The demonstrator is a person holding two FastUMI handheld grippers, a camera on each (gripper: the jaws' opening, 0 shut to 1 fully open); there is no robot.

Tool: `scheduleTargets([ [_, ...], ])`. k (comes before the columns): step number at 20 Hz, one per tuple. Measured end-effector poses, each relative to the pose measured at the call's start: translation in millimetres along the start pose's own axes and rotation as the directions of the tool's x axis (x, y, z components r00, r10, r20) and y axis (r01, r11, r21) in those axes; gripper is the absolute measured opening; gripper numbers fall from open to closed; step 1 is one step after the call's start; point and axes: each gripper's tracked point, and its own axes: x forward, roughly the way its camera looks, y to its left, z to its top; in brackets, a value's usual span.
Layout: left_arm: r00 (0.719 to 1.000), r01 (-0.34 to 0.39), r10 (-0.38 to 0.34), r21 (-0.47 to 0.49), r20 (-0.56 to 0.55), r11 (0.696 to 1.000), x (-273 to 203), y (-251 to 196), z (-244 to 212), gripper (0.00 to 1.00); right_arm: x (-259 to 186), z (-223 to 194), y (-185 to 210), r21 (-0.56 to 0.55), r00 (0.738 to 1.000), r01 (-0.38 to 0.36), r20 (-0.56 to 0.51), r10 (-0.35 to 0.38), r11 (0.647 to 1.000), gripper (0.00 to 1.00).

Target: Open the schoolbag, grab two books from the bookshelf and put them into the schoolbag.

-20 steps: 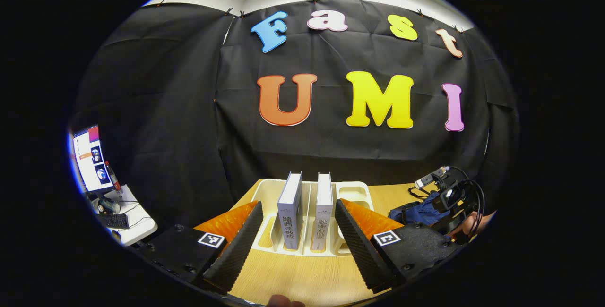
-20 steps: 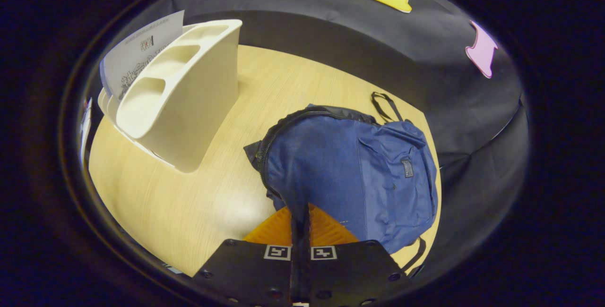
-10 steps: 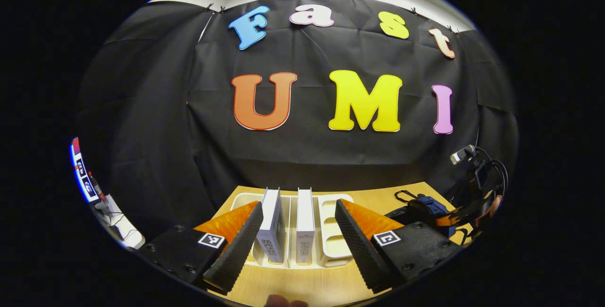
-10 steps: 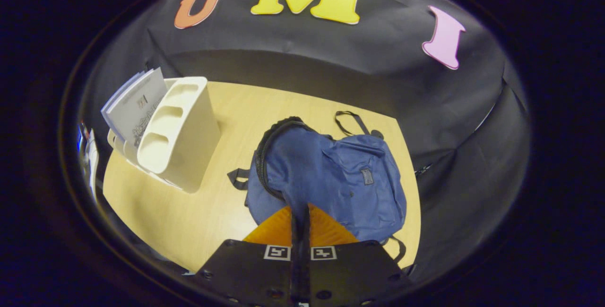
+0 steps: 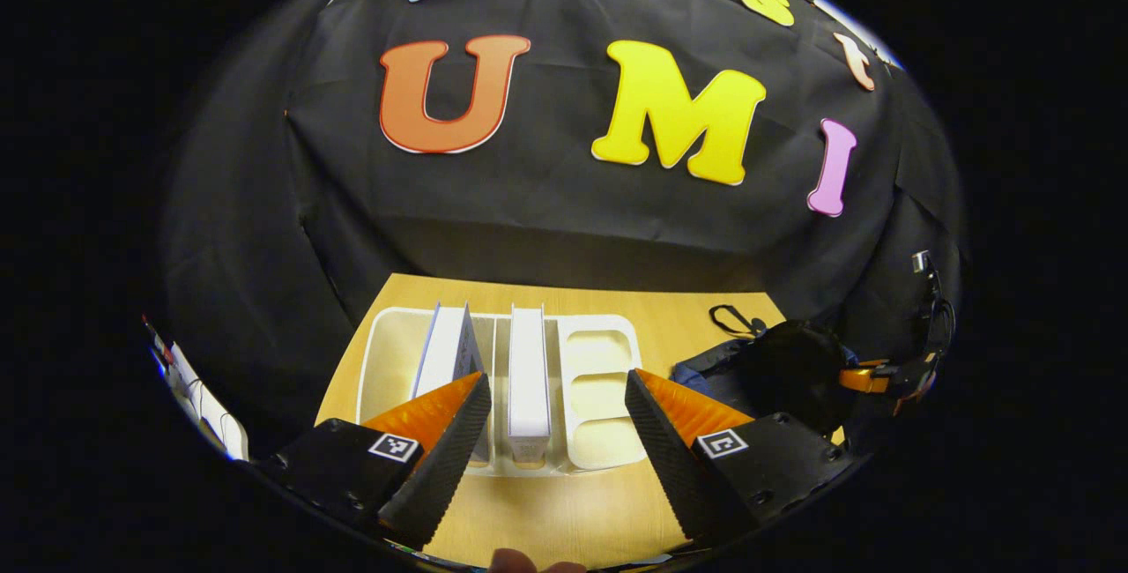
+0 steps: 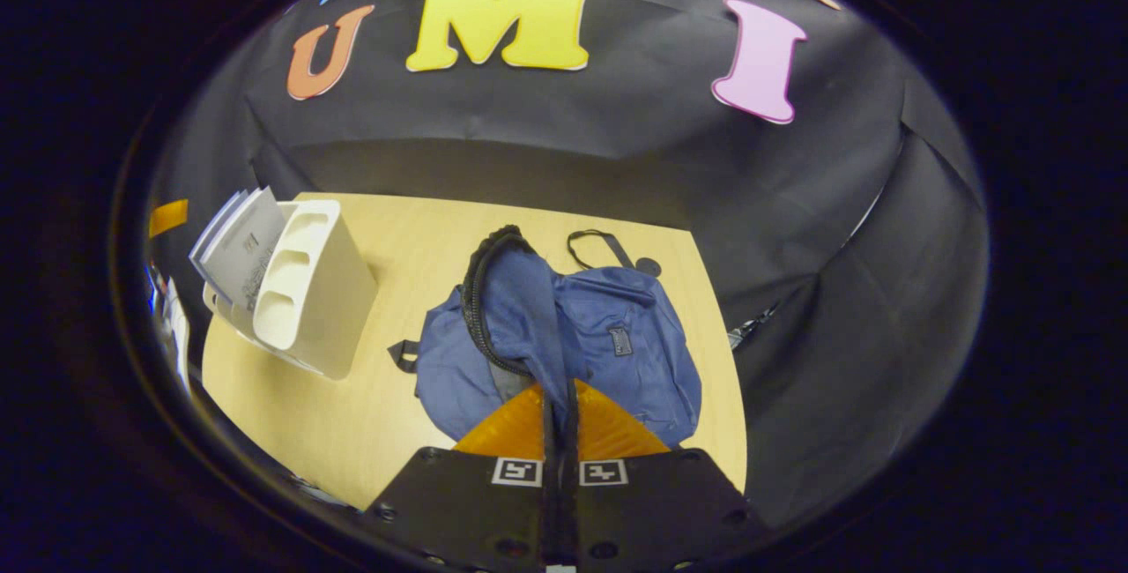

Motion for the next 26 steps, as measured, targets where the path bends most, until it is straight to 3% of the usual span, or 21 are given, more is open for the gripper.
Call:
scheduleTargets([
  [3,0.991,0.006,0.0,0.051,-0.133,0.999,24,5,-17,0.96,-2,0,-8,0.027,1.0,-0.015,0.011,0.015,1.0,0.0],
  [7,0.957,0.033,-0.013,0.064,-0.289,0.997,48,4,-20,0.95,-5,2,-19,0.069,0.999,-0.038,0.017,0.037,0.997,0.01],
  [13,0.844,0.031,-0.004,0.041,-0.536,0.999,84,9,-46,0.96,-2,-4,-22,0.109,0.997,-0.078,0.004,0.078,0.991,0.01],
  [18,0.773,-0.011,0.032,0.037,-0.634,0.999,103,20,-63,0.96,0,-5,-34,0.132,0.996,-0.087,0.004,0.087,0.987,0.01],
  [23,0.744,-0.06,0.071,0.04,-0.664,0.997,111,26,-71,0.95,2,-6,-35,0.155,0.994,-0.108,0.005,0.108,0.982,0.01],
  [26,0.712,-0.083,0.082,0.032,-0.698,0.996,109,29,-78,0.81,2,-7,-34,0.154,0.992,-0.122,0.006,0.122,0.981,0.01],
])
